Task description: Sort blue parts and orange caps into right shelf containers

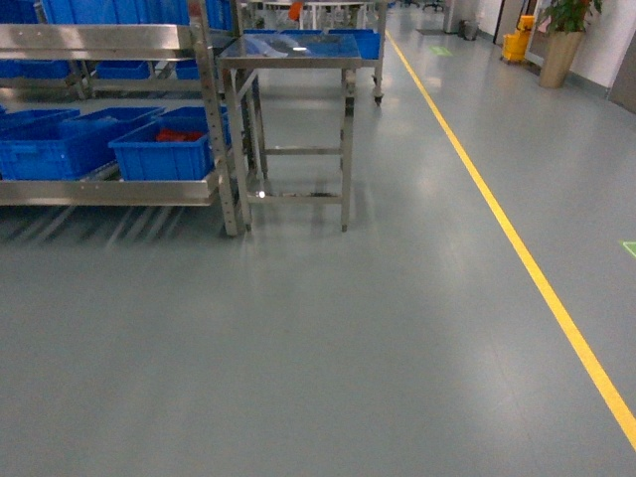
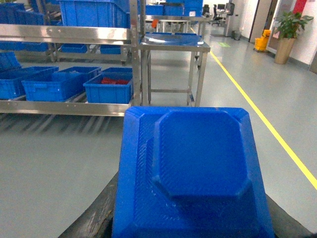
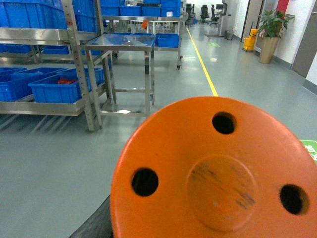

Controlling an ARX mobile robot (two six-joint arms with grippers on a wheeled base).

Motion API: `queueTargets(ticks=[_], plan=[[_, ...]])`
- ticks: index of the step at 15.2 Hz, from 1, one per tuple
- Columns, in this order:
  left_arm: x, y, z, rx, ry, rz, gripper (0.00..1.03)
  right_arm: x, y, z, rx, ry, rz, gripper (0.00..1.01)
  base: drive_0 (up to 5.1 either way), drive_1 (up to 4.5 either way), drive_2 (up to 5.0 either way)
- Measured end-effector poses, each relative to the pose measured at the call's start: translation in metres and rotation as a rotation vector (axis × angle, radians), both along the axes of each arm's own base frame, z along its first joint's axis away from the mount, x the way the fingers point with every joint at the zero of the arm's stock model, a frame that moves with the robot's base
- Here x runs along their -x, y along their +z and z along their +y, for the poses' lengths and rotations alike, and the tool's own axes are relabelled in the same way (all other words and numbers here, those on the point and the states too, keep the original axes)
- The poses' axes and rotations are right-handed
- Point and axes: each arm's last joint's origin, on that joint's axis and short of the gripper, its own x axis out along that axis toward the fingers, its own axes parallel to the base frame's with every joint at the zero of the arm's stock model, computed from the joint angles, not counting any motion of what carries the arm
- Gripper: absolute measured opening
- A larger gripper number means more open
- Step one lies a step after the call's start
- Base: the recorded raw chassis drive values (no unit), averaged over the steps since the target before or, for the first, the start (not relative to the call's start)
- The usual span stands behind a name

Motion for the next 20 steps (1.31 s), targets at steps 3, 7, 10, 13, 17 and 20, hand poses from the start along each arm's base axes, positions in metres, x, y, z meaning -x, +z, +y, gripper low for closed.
queueTargets(ticks=[3,7,10,13,17,20], plan=[[0.0,0.0005,-0.0001,0.0,-0.002,-0.005,0.43,0.0,0.0004,0.0,0.0,0.0,-0.004,0.44,0.1,4.25,-4.1],[0.0,0.0005,-0.0001,0.0,-0.003,-0.005,0.43,0.0,0.0001,0.0,0.0,0.0,-0.001,0.44,0.1,4.25,-4.1],[0.0,-0.0001,-0.0001,0.0,-0.002,0.002,0.43,0.0,0.0003,0.0,0.0,0.0,-0.003,0.44,0.0,4.22,-4.1],[0.0,0.0002,0.0,0.0,-0.002,-0.002,0.43,0.0,0.0003,0.0,0.0,0.0,-0.003,0.44,0.0,4.15,-4.2],[0.0,0.0002,0.0,0.0,-0.002,-0.002,0.43,0.0,0.0003,0.0,0.0,0.0,-0.003,0.44,0.0,4.15,-4.2],[0.0,0.0005,-0.0001,0.0,-0.002,-0.005,0.43,0.0,0.0004,0.0,0.0,0.0,-0.005,0.44,0.1,4.25,-4.1]])
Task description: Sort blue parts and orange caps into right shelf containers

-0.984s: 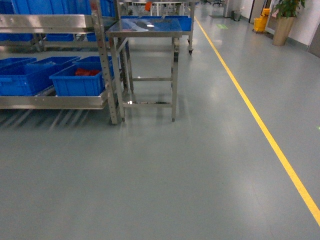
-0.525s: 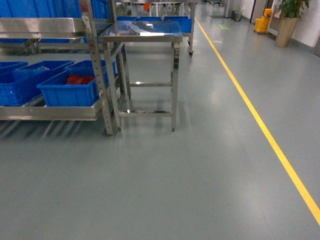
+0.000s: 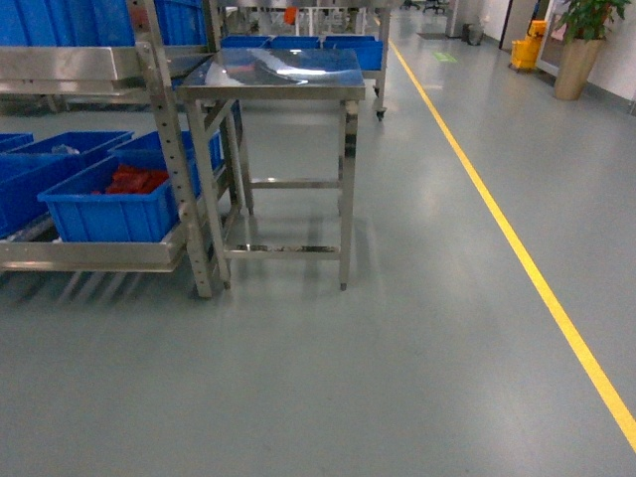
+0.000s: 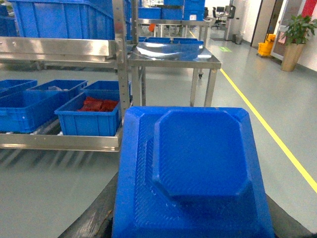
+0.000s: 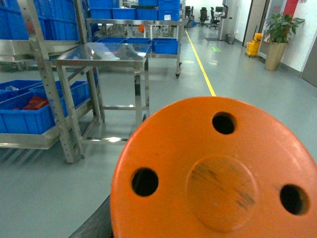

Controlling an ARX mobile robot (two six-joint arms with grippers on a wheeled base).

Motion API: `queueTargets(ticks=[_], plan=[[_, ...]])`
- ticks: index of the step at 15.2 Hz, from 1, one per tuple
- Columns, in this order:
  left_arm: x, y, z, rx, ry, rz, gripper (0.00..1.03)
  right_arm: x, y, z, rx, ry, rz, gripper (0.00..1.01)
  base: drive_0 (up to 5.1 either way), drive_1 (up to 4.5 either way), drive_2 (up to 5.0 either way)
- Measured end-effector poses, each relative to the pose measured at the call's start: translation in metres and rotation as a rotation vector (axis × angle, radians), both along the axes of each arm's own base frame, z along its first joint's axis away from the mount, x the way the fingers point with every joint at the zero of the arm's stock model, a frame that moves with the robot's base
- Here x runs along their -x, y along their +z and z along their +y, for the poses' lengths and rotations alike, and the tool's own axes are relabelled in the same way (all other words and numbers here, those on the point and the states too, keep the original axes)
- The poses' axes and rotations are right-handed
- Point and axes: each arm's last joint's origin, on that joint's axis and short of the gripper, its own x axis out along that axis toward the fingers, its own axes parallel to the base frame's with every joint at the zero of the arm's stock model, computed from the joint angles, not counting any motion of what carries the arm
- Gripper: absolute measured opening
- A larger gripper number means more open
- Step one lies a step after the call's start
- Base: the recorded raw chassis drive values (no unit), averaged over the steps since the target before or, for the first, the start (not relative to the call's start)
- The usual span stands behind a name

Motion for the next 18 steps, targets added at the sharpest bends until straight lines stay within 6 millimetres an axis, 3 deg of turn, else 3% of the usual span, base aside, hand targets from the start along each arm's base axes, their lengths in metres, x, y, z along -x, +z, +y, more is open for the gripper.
queueTargets(ticks=[18], plan=[[0.0,-0.0002,0.0,0.0,0.001,0.002,0.43,0.0,-0.0001,0.0,0.0,0.0,0.002,0.44,0.0,4.22,-4.2]])
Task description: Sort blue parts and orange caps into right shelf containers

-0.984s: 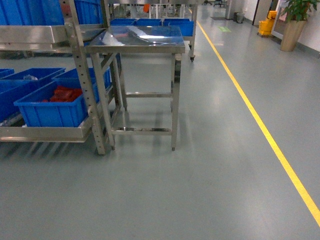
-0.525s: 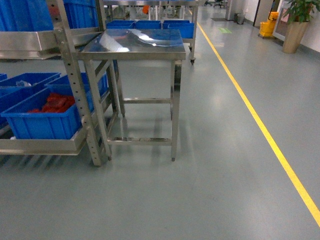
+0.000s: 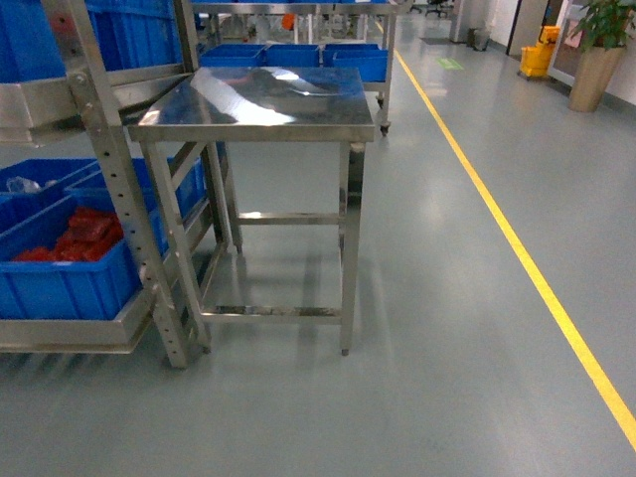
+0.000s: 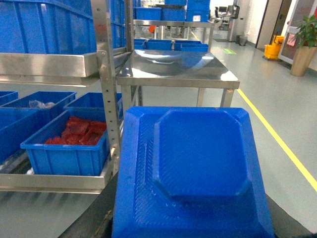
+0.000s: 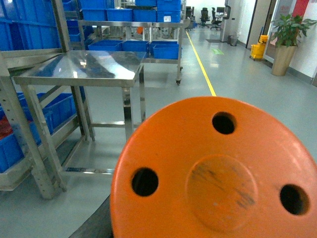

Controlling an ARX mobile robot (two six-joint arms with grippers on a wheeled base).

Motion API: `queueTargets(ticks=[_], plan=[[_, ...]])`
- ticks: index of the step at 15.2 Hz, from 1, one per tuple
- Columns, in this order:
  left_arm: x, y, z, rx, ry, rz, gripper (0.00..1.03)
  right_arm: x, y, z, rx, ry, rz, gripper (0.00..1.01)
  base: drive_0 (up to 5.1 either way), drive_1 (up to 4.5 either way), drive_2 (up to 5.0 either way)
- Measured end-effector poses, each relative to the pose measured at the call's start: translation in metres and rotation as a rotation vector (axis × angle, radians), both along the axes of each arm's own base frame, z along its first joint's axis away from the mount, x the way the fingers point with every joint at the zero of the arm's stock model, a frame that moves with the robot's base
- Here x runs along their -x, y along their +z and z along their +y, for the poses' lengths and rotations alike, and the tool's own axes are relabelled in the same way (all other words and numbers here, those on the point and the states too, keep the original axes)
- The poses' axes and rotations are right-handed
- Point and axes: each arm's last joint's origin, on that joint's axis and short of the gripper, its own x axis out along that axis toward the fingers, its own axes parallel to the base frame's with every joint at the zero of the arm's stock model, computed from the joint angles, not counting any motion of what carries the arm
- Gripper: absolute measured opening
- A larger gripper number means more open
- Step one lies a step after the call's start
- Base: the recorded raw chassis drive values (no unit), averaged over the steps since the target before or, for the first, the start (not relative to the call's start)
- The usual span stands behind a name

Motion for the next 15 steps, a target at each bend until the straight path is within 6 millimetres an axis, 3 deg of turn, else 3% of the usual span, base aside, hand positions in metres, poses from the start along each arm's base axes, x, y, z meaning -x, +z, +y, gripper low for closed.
queueTargets(ticks=[15], plan=[[0.0,0.0006,-0.0001,0.0,-0.002,-0.006,0.43,0.0,0.0001,0.0,0.0,0.0,-0.001,0.44,0.0,4.22,-4.2]])
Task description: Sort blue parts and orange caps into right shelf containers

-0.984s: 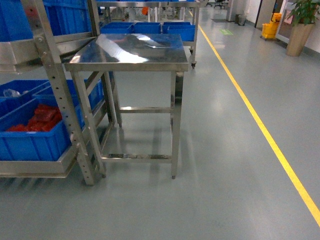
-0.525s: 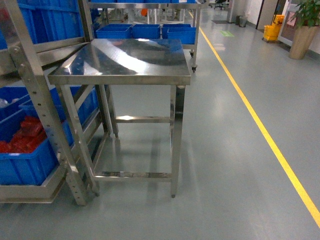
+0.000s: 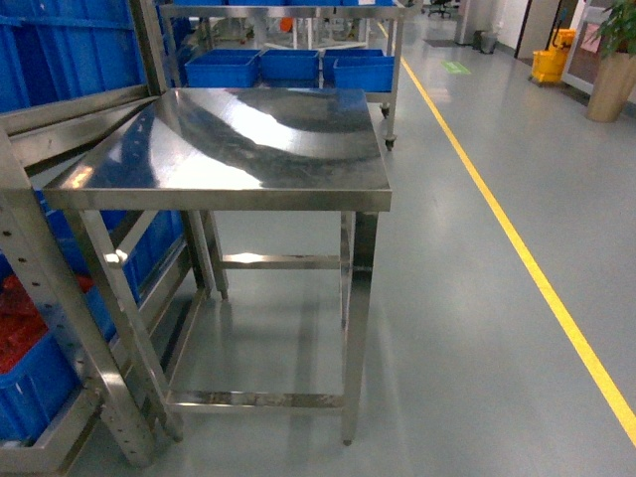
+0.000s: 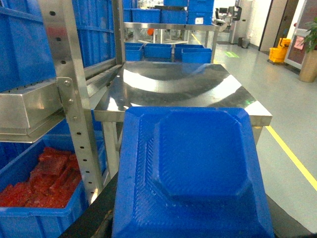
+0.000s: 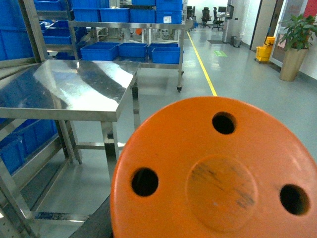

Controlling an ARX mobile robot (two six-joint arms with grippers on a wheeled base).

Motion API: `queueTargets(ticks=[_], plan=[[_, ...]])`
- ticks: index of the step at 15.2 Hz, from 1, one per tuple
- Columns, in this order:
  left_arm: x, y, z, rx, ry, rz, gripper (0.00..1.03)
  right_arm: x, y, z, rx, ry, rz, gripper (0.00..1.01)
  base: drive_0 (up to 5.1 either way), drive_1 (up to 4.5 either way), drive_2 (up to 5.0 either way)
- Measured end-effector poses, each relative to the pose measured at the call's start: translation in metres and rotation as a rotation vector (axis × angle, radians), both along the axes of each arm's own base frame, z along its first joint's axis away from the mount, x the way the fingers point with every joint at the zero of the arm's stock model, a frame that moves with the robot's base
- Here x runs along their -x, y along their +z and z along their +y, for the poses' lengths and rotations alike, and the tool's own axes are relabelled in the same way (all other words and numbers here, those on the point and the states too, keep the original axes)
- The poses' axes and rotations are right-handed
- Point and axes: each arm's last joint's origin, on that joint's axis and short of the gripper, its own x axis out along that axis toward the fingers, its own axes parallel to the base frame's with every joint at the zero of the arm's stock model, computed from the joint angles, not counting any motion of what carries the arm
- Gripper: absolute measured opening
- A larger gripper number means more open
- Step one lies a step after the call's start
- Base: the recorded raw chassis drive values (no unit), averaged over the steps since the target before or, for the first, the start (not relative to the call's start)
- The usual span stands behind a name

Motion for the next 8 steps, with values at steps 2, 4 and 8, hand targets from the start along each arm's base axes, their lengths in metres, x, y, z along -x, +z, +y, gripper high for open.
queueTargets(ticks=[2,4,8], plan=[[0.0,-0.0006,0.0001,0.0,0.002,0.006,0.43,0.0,0.0002,0.0,0.0,0.0,-0.002,0.44,0.0,4.22,-4.2],[0.0,-0.001,0.0,0.0,0.001,0.01,0.43,0.0,-0.0003,0.0,0.0,0.0,0.003,0.44,0.0,4.22,-4.2],[0.0,-0.0004,0.0,0.0,0.001,0.004,0.43,0.0,0.0004,0.0,0.0,0.0,-0.005,0.44,0.0,4.22,-4.2]])
